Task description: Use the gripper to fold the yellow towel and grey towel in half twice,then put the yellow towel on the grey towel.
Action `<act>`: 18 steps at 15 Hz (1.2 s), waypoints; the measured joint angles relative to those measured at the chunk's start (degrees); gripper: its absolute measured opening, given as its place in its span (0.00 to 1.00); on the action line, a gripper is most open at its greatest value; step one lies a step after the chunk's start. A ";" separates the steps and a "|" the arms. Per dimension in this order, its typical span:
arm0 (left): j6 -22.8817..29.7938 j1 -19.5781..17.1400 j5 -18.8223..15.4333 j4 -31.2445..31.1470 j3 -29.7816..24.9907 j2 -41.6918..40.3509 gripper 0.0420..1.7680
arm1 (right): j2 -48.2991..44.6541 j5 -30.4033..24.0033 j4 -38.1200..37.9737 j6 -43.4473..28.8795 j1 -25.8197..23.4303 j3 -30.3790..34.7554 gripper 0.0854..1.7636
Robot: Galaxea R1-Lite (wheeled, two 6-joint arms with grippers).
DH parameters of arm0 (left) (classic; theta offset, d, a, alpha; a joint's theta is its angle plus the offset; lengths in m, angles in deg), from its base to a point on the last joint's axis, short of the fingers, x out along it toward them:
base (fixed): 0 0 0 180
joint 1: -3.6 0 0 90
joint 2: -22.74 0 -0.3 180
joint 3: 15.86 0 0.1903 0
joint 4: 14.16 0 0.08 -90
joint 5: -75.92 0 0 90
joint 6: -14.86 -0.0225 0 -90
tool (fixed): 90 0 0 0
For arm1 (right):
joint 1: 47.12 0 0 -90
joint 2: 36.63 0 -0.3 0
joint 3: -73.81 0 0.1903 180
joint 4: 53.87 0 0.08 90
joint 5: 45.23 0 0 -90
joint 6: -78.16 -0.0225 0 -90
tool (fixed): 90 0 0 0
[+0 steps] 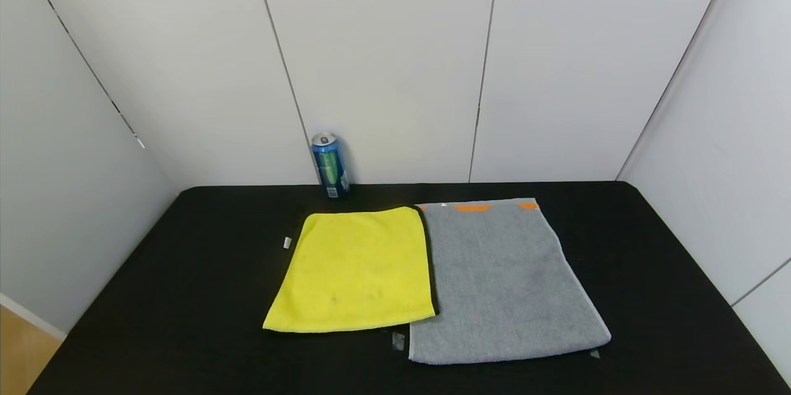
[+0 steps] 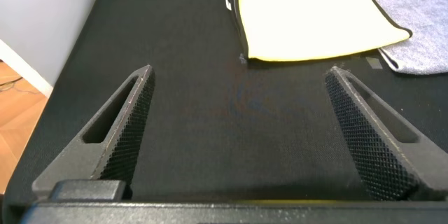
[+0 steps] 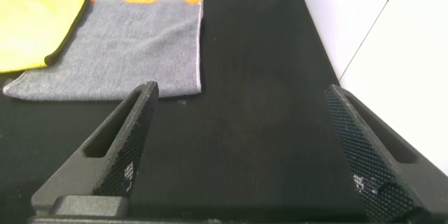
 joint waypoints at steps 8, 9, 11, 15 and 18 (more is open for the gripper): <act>-0.02 0.00 0.01 0.00 0.00 0.00 0.97 | 0.00 0.00 -0.10 0.09 0.00 0.00 0.97; -0.02 0.00 0.01 0.00 0.00 0.00 0.97 | 0.00 0.00 -0.10 0.11 0.00 0.00 0.97; 0.00 0.00 0.01 0.00 0.00 0.00 0.97 | 0.00 0.00 -0.11 0.11 0.00 0.00 0.97; 0.00 0.00 0.01 0.00 0.00 0.00 0.97 | 0.00 0.00 0.04 -0.05 0.00 0.00 0.97; 0.00 0.00 0.01 0.00 0.00 0.00 0.97 | 0.00 0.00 0.11 -0.05 0.00 0.00 0.97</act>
